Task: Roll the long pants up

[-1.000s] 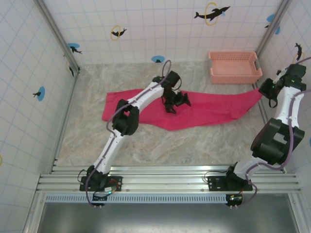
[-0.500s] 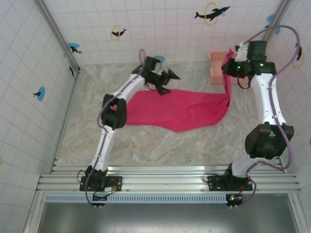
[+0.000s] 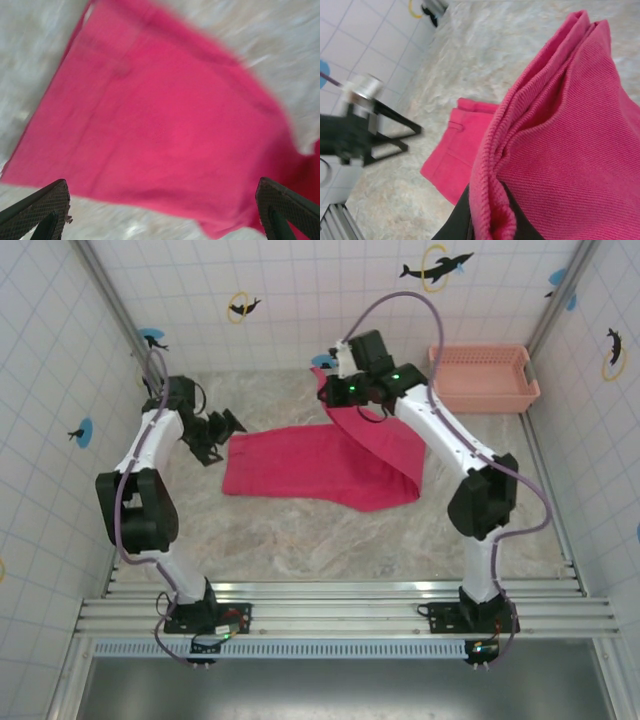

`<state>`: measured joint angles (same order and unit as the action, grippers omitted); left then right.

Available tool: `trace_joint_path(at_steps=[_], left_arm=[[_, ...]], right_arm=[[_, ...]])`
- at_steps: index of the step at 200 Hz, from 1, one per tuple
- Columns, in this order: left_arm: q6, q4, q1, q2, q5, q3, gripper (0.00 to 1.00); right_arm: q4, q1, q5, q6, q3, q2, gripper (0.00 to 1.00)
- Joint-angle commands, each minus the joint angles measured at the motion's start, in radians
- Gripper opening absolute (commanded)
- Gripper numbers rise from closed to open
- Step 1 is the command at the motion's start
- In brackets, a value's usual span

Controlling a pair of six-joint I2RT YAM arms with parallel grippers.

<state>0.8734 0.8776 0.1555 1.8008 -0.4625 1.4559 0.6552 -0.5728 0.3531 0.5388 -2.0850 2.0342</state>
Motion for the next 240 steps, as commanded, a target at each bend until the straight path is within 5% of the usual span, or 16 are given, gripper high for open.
trace_joint_path(at_steps=[1, 37, 94, 141, 174, 203, 240], left_arm=[[-0.109, 0.067, -0.001, 0.039, 0.063, -0.034, 0.97], [-0.134, 0.062, 0.029, 0.117, 0.05, -0.002, 0.97], [-0.077, 0.049, 0.166, 0.033, 0.072, 0.008, 0.97], [-0.106, 0.06, 0.179, 0.061, 0.029, -0.006, 0.98], [-0.127, 0.064, 0.182, 0.053, 0.026, -0.023, 0.97], [-0.139, 0.069, 0.181, 0.055, 0.019, -0.026, 0.98], [-0.161, 0.08, 0.181, 0.043, 0.036, -0.035, 0.98]], right_arm=[[0.053, -0.078, -0.028, 0.024, -0.212, 0.103, 0.0], [0.148, -0.173, -0.023, 0.041, -0.432, 0.269, 0.0], [0.113, -0.26, 0.067, 0.109, -0.423, 0.395, 0.0], [0.005, -0.301, 0.19, 0.174, -0.389, 0.496, 0.04], [-0.037, -0.315, 0.264, 0.224, -0.435, 0.571, 0.19], [-0.071, -0.313, 0.344, 0.25, -0.472, 0.621, 0.42], [-0.034, -0.238, 0.331, 0.188, -0.513, 0.538, 0.52]])
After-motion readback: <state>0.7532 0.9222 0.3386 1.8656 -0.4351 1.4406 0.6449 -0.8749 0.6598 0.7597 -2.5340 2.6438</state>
